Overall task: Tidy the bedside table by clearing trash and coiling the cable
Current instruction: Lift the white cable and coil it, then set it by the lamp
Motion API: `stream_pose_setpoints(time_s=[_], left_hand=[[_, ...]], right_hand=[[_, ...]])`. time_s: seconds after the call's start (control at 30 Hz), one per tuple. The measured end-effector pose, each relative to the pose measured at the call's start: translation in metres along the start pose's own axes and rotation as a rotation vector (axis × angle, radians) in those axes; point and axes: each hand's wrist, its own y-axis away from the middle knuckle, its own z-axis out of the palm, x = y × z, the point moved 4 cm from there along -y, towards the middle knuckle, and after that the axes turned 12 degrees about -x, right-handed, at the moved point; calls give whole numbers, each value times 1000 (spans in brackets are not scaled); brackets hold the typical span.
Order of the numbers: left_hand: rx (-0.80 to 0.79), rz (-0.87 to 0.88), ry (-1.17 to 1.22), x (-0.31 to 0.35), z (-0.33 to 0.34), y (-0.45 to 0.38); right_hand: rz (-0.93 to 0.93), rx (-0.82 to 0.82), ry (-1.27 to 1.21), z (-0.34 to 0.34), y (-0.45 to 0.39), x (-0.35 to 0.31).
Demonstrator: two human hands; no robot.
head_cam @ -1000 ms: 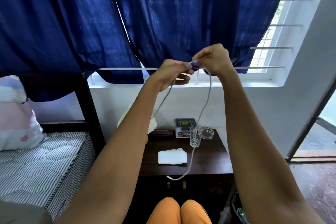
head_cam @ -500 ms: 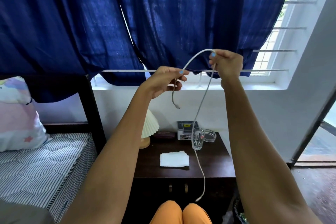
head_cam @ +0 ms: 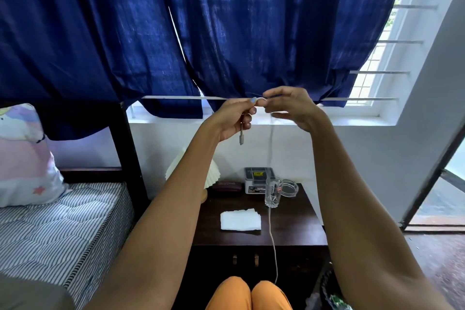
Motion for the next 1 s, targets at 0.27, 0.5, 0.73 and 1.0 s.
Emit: stream_pose_setpoints(time_s=[0.27,0.5,0.73,1.0], left_hand=[[-92,18,98,1,-4,8],[-292,33,149,17,23,18],[146,214,259,37,9,-15],[535,186,-264,35,-22,-29]], right_hand=[[-165,128,-162,-5,-2,-2],[-113,333,-134,9,-3,10],[249,63,-29,42,7,23],[354,-92,259,42,13,-5]])
